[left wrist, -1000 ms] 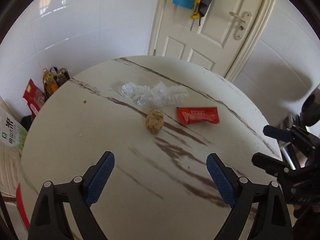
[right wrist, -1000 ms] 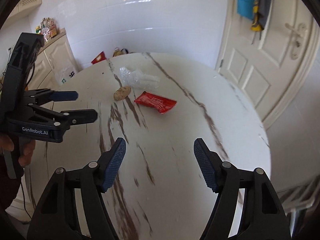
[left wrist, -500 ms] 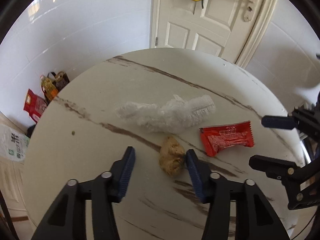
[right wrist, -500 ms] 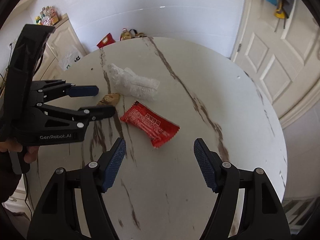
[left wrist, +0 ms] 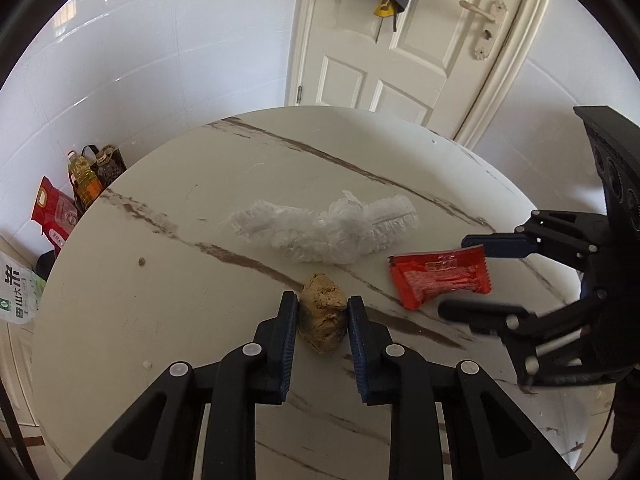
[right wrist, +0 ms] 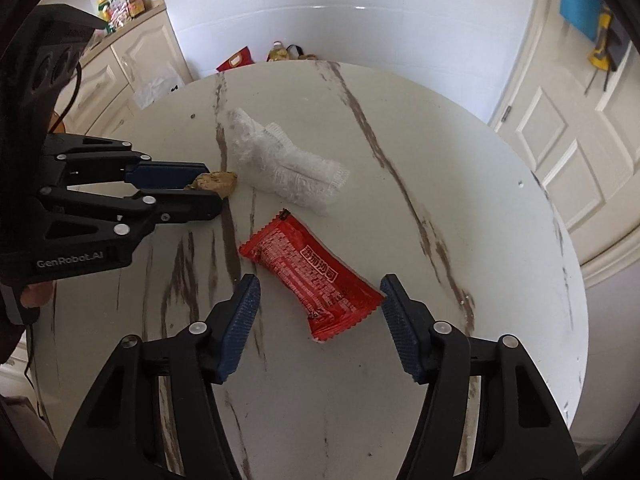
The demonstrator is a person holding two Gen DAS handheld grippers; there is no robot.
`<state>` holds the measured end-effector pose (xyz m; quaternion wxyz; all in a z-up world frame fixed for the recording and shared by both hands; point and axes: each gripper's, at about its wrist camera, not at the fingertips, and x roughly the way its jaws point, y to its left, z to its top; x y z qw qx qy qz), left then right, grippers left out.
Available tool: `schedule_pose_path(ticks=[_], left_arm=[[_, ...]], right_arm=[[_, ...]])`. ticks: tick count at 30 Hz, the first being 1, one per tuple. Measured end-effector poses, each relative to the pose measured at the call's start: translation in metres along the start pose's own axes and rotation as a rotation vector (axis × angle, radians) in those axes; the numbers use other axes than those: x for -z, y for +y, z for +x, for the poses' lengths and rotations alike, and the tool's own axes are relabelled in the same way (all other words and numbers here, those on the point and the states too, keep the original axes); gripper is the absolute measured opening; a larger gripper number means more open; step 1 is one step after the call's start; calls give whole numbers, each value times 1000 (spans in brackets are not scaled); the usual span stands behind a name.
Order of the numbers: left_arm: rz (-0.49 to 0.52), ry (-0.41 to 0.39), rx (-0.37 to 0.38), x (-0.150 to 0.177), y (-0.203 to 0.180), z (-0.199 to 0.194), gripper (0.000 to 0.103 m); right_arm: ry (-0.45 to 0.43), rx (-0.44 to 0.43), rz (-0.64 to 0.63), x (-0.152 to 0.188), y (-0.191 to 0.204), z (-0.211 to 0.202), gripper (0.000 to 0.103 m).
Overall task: Collect trash
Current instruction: 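Grasp the red snack wrapper with the right tool while the left grasps the brown bread lump, then carry wrapper and bread lump over the blue bin and release both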
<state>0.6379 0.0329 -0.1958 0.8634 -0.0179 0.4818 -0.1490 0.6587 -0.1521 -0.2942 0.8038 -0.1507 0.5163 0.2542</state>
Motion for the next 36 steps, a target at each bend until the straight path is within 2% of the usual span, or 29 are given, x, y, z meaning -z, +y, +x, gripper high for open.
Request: schedule_pose_path(ticks=[1,2,4,8,14,17,23,28,32,36], left_arm=[[1,-5,10,2,-1,-3,21],[0,-14,23,5,-3,-6,21],[4,-35,29,10,-7,-14,21],[16,-82,40,23,-13,-30,21],[73,-155,65,56,-38,-56,21],[97,-178,83,75,-54,-71,21],[148,-245,72,119,-90,-117,21],[188,-279,73,147,-131,-147,21],[222,-271,103,163,-172,-156,21],[277,-231,179,176,-223,-151,21]], right_arm=[[-3,12,-7,1,2,-1,39],[-3,17,-10,1,4,-1,24],[-7,19,-12,6,6,-5,11],[-24,38,-17,21,16,-15,8],[-134,64,35,54,31,-53,8],[-186,69,68,78,37,-77,8],[-283,98,105,129,63,-126,8],[-322,106,136,176,77,-164,8],[-360,131,193,219,72,-195,8],[-376,162,292,267,53,-214,8]])
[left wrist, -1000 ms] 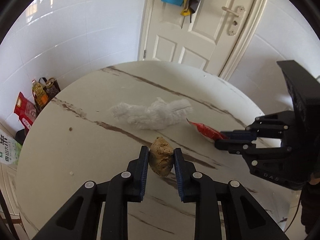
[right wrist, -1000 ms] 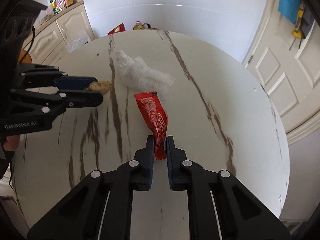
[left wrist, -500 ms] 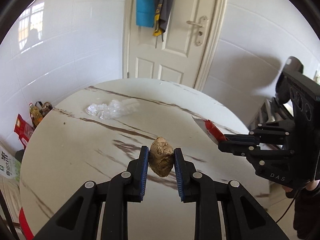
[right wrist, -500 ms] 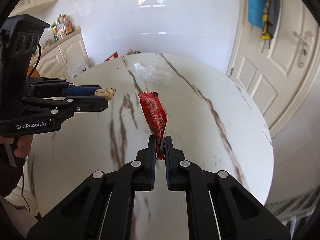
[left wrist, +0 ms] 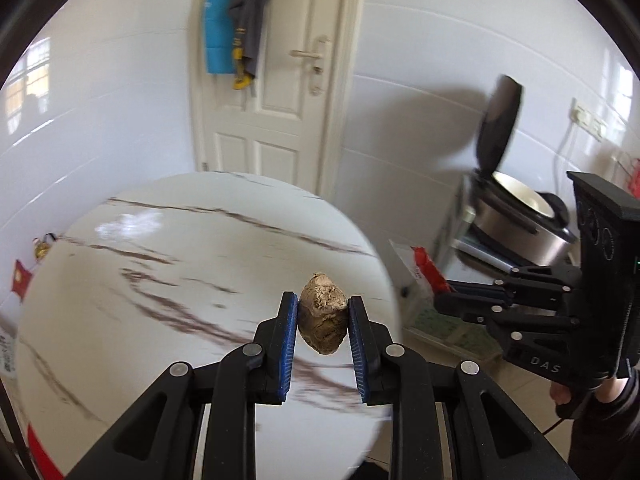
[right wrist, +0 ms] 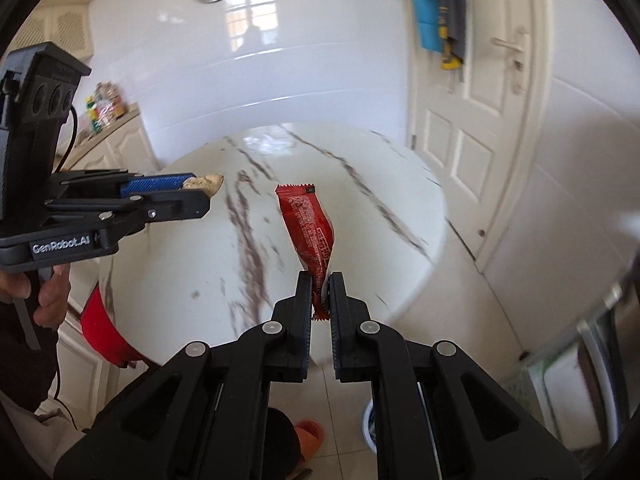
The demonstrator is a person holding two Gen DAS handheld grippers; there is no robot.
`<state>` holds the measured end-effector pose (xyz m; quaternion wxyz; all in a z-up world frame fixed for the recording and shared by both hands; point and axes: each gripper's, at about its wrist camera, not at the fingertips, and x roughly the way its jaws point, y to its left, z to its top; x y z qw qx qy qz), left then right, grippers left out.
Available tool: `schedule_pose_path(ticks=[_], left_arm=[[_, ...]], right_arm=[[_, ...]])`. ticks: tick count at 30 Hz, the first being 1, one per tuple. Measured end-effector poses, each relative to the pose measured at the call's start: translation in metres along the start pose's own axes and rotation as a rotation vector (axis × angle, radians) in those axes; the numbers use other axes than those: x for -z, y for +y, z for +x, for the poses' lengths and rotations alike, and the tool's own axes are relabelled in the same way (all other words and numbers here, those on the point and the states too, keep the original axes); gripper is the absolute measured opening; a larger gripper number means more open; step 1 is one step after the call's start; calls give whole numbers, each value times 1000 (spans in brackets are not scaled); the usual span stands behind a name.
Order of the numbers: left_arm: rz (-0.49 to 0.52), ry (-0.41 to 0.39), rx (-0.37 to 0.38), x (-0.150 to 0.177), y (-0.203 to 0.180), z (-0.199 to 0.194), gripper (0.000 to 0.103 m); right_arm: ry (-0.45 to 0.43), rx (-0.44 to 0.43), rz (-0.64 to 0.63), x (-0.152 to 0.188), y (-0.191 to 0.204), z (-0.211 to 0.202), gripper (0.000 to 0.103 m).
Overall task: Collect trash
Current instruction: 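Carry wrapper and bread lump over the blue bin and release both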
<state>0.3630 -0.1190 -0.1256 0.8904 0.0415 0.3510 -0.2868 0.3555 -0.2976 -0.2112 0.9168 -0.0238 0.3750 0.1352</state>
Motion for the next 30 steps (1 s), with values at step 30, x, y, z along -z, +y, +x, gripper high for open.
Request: schedule_pose_path(ticks=[30], left_arm=[[188,377,165,-46,-165,280,42]], right_arm=[[142,133,514,160,-203,-10,9]])
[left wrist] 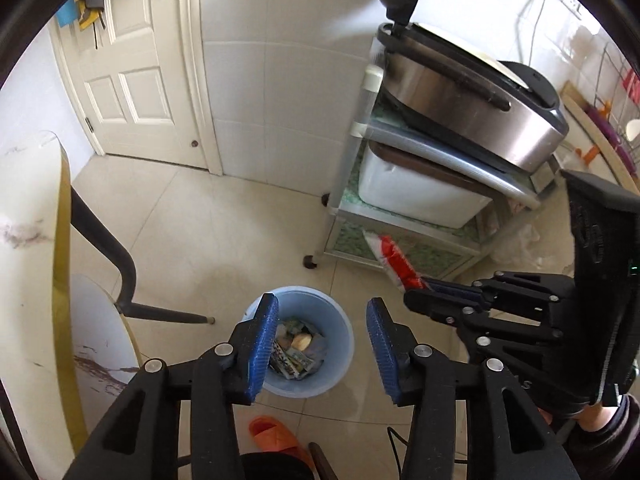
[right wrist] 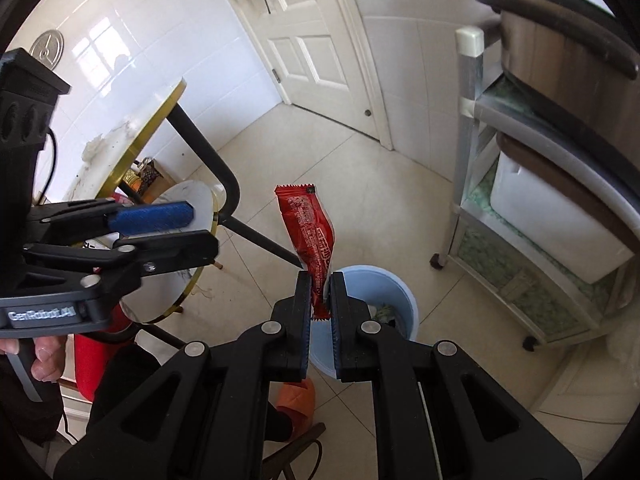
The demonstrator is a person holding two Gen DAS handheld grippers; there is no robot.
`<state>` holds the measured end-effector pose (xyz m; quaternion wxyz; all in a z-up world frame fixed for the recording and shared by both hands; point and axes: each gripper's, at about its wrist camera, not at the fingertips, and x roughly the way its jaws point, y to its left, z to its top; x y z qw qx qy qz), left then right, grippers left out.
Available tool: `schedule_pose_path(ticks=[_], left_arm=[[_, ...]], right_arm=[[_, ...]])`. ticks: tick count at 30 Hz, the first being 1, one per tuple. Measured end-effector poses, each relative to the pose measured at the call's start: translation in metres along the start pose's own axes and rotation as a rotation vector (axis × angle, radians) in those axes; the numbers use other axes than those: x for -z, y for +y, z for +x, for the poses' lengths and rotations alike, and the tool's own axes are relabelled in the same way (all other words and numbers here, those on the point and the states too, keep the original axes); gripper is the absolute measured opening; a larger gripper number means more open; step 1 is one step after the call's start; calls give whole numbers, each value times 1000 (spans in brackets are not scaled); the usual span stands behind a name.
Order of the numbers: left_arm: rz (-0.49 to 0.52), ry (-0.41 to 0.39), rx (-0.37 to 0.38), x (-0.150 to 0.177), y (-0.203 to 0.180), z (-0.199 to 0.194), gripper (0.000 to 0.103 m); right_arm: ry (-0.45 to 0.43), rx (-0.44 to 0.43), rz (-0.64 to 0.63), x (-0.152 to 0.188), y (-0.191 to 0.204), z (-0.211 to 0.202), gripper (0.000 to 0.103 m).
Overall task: Collect trash
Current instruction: 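Carry wrapper and bread lump over the blue bin and release both, then move both tools back to the table, left tool toward the clear plastic bag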
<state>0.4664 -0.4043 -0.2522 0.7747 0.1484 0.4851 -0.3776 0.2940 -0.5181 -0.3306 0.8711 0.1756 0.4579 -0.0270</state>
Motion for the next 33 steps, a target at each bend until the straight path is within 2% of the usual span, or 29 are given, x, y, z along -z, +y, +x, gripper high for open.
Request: schedule_pose_path(ticks=[3,6,10,12,14,18,19,23,26,30,33], left_arm=[[-6,-13,-6,1,-2,-5,43],[-3,-26,-14,8,-5,-15,44],[-18,-58,-23,17,-1,-39,49],[-25,-81,-25,26,3,-59,50],[-27,-107,-35,34,6,-77,58],[-32,-168,-60,54,18,-121,64],[-36,-183,-70,59,23,-131,67],[-73,-245,-138,84,52,-176,75],[-117,-282,-182,104,84,-203,79],[-173,-297,-244,127,140,-231,83],[-210,-283,-307,132,191,-239,84]], right_arm=[[0,-9,-2,0,1,4,16],[9,-14,-2,0,3,7,29],[-2,-10,-12,-1,11,0,32],[-18,-8,-20,-1,17,-9,37],[-41,0,-31,-2,26,-20,39],[-110,-2,-68,-9,55,-49,42],[-129,-10,-87,-13,66,-57,46],[-186,-50,-178,-25,118,-77,54],[-210,-103,-247,-34,162,-77,56],[-206,-127,-316,-54,219,-53,57],[-191,-113,-344,-76,256,-17,56]])
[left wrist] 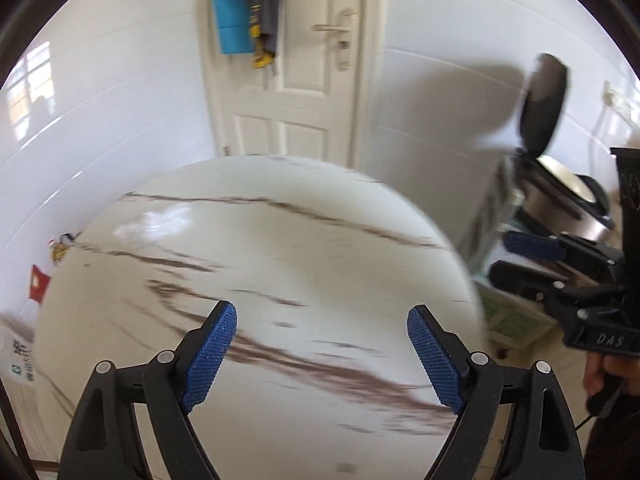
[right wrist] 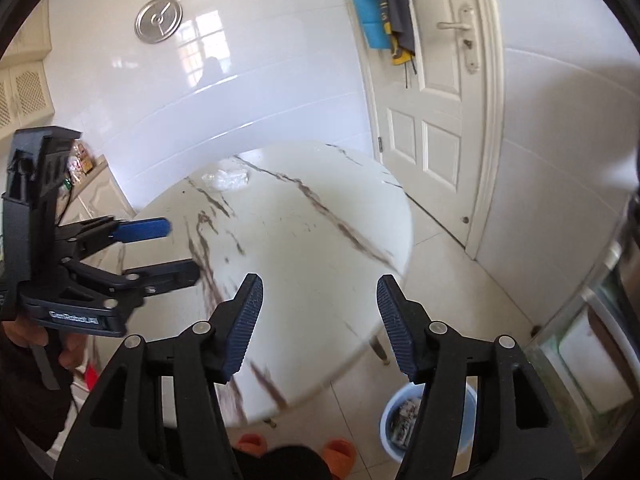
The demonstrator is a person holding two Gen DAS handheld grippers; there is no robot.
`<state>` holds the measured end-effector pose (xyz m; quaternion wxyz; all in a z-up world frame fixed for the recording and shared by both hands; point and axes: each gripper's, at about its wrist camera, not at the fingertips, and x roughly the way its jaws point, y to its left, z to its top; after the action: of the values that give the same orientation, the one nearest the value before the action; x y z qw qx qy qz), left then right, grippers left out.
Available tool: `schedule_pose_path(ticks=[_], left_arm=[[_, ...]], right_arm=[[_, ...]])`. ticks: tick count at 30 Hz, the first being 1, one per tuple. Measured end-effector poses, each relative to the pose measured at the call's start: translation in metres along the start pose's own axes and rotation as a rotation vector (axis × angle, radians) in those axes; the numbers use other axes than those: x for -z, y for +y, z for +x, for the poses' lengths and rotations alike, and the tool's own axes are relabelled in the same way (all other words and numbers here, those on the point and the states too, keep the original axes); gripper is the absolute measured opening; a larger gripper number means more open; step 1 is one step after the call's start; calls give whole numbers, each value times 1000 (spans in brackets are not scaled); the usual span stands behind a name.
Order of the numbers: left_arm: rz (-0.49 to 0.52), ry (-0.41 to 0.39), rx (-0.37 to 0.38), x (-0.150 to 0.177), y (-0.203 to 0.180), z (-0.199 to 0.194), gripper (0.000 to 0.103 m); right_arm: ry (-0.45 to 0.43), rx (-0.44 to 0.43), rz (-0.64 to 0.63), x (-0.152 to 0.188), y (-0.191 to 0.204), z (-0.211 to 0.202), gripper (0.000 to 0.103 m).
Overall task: Collect trash
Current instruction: 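Move both tools back to the table, left tool toward the clear plastic bag, then grasp the clear plastic bag with the left tool and carry it over the bin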
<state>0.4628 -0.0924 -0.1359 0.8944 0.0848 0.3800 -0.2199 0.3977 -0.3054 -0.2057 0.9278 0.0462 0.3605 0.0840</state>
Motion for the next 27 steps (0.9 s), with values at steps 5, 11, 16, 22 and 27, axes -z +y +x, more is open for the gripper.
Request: schedule_pose_path(ticks=[5,11,16,22,27], left_arm=[[-124,84,-88,-16,86,38,86],[-241,114,-80,-54,138,77,86],[-165,196,-124,-80,149,132,86],[-151,250,-121,-88,154,158,67],[-124,221,-66,-98,139,160,2]], right_arm=[[23,114,46,-27,-5,48,55],[207,275,225,-21,-65,66,55],[344,310,339,-10,-98,71,55],[362,300,388,-9,-119,77,55],[336,309,407,1,-128,71,55]])
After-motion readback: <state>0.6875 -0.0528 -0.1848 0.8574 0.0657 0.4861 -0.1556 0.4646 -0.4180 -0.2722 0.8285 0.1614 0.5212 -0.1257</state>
